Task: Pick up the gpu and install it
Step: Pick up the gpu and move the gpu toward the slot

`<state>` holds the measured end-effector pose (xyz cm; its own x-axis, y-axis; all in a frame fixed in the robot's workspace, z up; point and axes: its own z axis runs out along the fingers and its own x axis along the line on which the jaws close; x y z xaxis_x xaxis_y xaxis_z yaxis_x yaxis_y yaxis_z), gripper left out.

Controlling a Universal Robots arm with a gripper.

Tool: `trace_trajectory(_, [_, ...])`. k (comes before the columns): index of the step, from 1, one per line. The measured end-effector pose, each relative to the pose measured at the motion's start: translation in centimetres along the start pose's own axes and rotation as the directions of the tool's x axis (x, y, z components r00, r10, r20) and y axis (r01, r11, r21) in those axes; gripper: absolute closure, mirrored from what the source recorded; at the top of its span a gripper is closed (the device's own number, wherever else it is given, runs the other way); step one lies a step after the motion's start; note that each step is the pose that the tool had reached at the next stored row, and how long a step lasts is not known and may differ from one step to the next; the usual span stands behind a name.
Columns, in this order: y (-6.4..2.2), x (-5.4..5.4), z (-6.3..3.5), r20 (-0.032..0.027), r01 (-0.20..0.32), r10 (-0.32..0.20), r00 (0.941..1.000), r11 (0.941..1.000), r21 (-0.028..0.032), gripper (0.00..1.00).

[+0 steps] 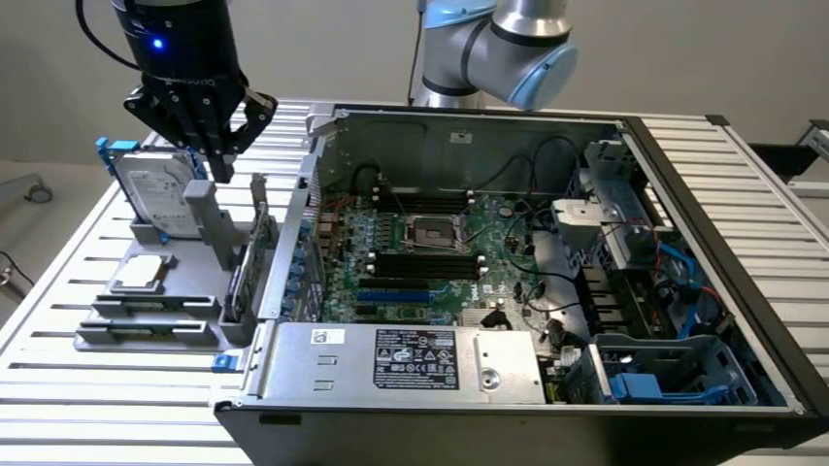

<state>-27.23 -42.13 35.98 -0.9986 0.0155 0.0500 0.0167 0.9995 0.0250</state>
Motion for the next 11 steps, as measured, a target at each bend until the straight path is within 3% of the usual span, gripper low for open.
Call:
trace_trajectory(1, [0.0,0.0,0.0,0.0,0.0,0.0,1.0,1.0,0.0,0.88])
trace_trajectory(4, [0.0,0.0,0.0,0.0,0.0,0.0,1.0,1.0,0.0,0.71])
trace_trajectory(6, [0.0,0.0,0.0,0.0,0.0,0.0,1.0,1.0,-0.0001,0.71])
trace_trajectory(7, [0.0,0.0,0.03,0.0001,0.0,0.0,1.0,1.0,0.0,0.64])
trace_trajectory(11, [-0.02,-0.04,0.69,0.0,0.0,0.0,1.0,1.0,0.0002,0.64])
